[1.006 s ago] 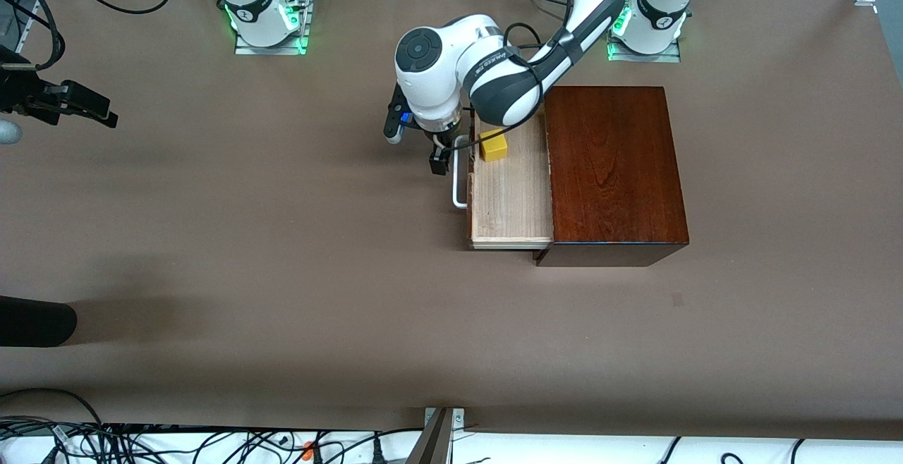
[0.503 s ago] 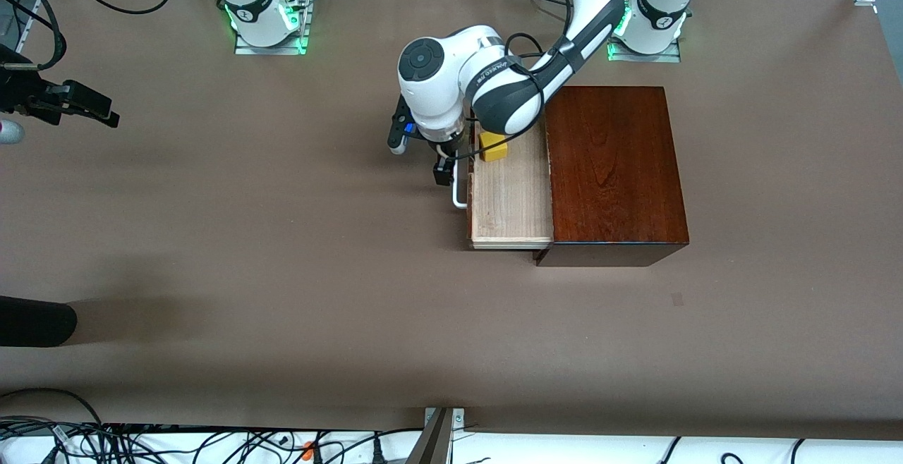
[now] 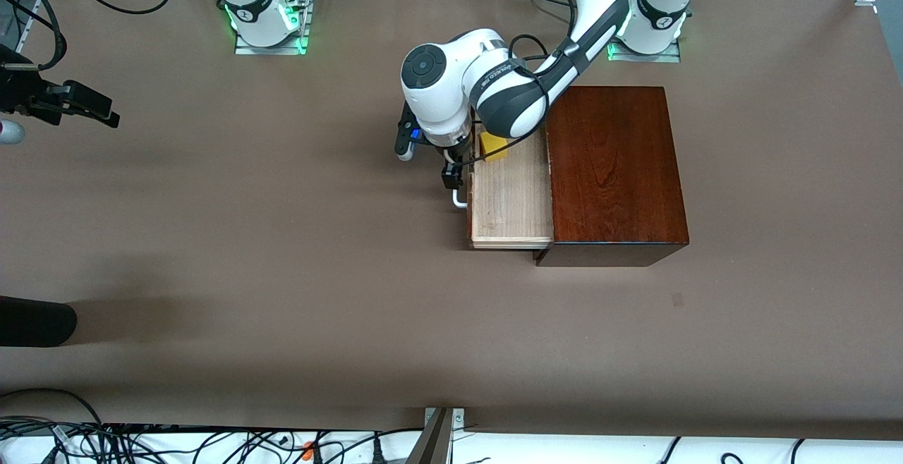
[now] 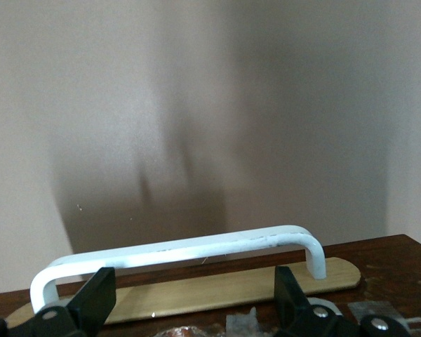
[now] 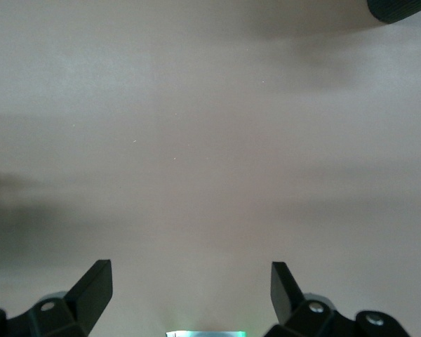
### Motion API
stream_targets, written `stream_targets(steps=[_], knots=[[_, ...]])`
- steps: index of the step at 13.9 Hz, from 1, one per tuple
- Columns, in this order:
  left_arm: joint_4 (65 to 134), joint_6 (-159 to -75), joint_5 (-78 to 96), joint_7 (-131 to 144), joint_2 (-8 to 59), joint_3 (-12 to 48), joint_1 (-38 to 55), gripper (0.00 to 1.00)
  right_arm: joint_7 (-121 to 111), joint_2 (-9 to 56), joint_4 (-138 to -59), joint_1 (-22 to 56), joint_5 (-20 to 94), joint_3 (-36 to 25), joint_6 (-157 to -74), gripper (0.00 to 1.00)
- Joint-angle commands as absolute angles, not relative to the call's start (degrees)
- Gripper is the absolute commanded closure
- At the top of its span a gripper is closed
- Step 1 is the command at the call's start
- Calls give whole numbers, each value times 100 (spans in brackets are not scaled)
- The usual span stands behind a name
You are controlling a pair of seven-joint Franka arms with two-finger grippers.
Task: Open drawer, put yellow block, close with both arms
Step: 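Push the drawer front with the left gripper to close the drawer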
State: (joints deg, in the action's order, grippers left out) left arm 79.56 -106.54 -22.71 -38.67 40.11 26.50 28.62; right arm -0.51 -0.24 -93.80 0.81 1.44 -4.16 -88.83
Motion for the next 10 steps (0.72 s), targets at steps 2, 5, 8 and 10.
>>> stream_targets(steps=[2,5,8,10], knots=[[8050,-9915,-2672,-3876,3718,2610,2786,0,-70,-26,-9334,-18,88,-325,-8824,0],[8296,-9844,-2681,-3876,3543,2610,2673,0,-44,-26,-9334,-18,88,-325,-8824,0],[8533,-9765,-2681,-3876,3393,2619,2479,0,-53,-26,-9343,-18,105,-325,-8824,0],[8683,-9712,-2681,-3876,3305,2610,2417,0,-18,-26,-9334,-18,97,-325,-8824,0]])
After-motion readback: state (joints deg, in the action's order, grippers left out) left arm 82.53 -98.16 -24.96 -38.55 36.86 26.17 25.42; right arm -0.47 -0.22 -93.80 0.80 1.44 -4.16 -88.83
